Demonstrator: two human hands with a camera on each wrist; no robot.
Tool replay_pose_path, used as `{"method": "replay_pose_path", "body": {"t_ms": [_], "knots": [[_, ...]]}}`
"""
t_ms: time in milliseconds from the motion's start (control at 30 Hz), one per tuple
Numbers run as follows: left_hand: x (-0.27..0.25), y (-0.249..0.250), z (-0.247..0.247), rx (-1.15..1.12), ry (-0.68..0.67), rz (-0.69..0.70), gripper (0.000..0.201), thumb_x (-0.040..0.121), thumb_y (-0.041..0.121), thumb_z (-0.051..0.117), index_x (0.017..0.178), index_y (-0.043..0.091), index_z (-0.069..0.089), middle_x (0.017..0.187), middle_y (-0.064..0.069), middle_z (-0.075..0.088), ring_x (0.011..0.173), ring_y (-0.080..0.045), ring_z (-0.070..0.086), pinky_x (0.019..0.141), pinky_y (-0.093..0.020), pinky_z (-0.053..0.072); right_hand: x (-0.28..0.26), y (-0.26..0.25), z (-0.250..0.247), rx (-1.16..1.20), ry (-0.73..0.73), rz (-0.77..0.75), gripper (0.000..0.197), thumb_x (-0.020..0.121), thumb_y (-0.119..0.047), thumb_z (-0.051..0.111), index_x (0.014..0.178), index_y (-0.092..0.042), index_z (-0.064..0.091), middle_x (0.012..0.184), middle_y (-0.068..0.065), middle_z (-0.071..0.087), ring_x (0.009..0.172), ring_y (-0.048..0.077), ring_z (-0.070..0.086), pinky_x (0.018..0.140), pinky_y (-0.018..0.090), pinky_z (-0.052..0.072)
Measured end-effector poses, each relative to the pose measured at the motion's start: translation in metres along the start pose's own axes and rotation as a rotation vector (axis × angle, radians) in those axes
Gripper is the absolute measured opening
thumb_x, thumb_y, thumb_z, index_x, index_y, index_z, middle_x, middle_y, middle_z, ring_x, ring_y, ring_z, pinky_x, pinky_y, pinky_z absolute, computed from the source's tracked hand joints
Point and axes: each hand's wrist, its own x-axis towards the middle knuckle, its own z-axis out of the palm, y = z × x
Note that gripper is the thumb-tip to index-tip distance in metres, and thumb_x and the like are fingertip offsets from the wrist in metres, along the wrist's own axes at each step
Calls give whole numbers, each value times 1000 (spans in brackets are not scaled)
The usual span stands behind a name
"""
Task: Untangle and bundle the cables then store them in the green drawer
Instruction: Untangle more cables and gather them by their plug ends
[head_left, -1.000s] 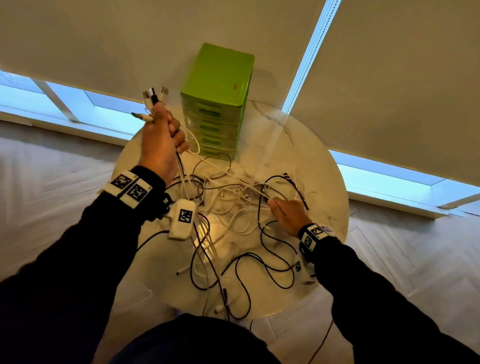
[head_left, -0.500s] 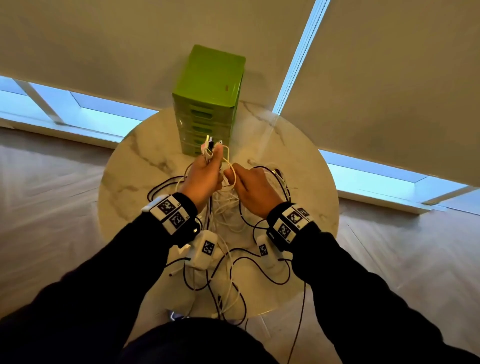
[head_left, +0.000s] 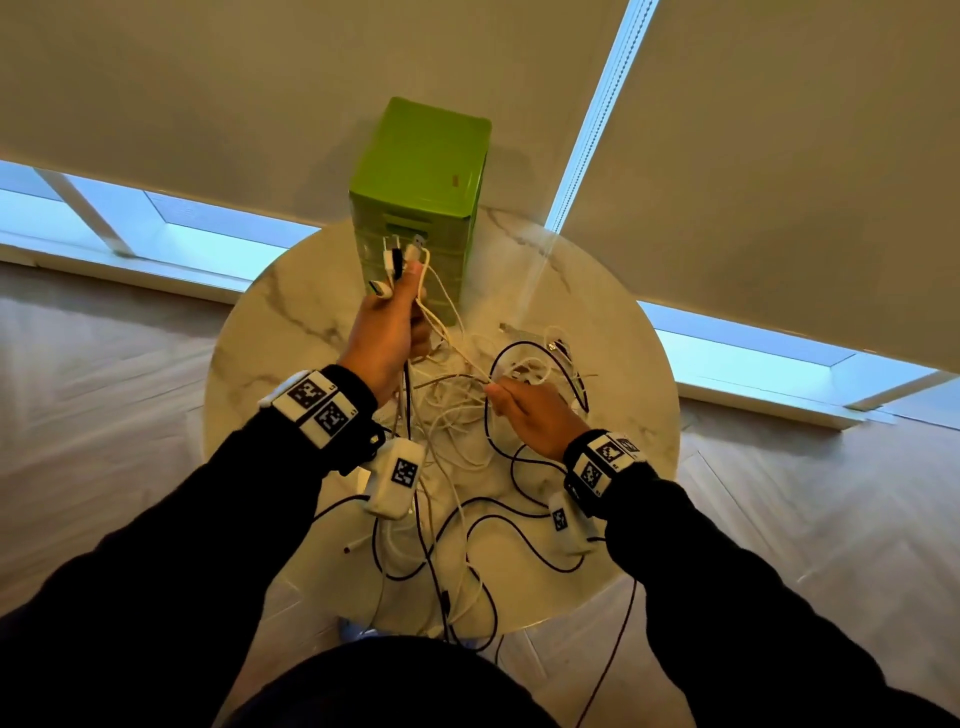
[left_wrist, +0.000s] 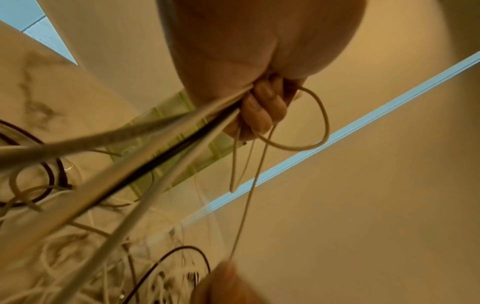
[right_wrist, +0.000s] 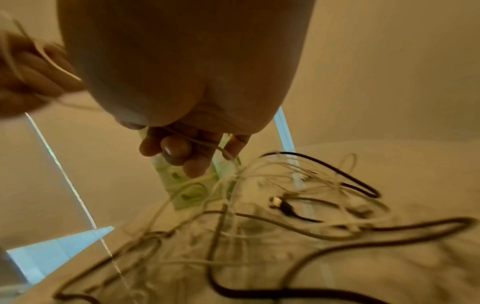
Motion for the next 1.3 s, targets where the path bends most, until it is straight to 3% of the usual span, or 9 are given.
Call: {"method": "replay_pose_path", "body": {"t_ms": [167,300,433,533,700,833,1000,1167,1300], "knots": [[2,7,-18,14,89,19,40,103,50,49,73,24,52,59,5,36,45,-7,31,47,-21,28,-4,37,7,11,31,121,43,107,-45,32,93,-15,59,81,6,62,78,28,60,81,48,48],[-3,5,-21,42,106,62,40,103,53,45,74,26,50,58,7,34,49,-9,30,52,-26,27,15,20,-11,131,191,87,29,108,-36,36,84,-30,51,74,-3,60,70,7,58,72,34,42],[-6,0,-17,177,2,109,42,105,54,40,71,27,40,59,7,28,51,-10,24,52,-28,22,26,-21,-43,281,342,34,28,108,-35,40,93,-23,60,70,-2,62,71,16,65,72,27,48],[-12,-11,-7,302,-62,111,48,104,58,38,69,25,36,54,9,26,48,-10,22,49,-26,23,26,-57,-67,381,362,-57,29,109,-31,40,100,-14,62,69,3,56,67,17,63,70,24,48],[-19,-26,14,333,-127,83,53,101,64,36,88,16,53,52,9,33,46,-10,31,49,-27,31,12,-79,-80,322,243,-106,27,108,-37,40,106,-24,63,72,6,60,65,11,58,71,25,48],[-28,-28,30,288,-186,46,52,102,60,38,82,14,49,54,7,36,46,-10,36,47,-24,36,-5,-51,-79,19,-33,109,31,106,-36,42,102,-20,68,82,-12,63,76,2,58,73,27,41],[-40,-40,57,211,-321,-95,48,99,62,45,70,24,47,56,7,37,47,-9,36,49,-21,40,-69,31,-60,20,-178,574,26,104,-26,41,101,-14,63,72,1,67,70,21,65,77,34,51],[-62,-67,102,225,-457,-157,48,97,62,48,74,20,50,64,-5,33,54,-16,33,53,-28,39,-145,33,-47,350,-79,597,27,99,-9,40,98,-17,65,93,10,69,83,12,61,75,13,47],[-85,-92,136,250,-562,-174,48,99,59,47,72,20,45,56,2,34,50,-14,33,52,-30,36,-175,8,-41,552,39,516,21,98,-6,47,106,-13,65,108,11,70,91,7,63,80,14,49]]}}
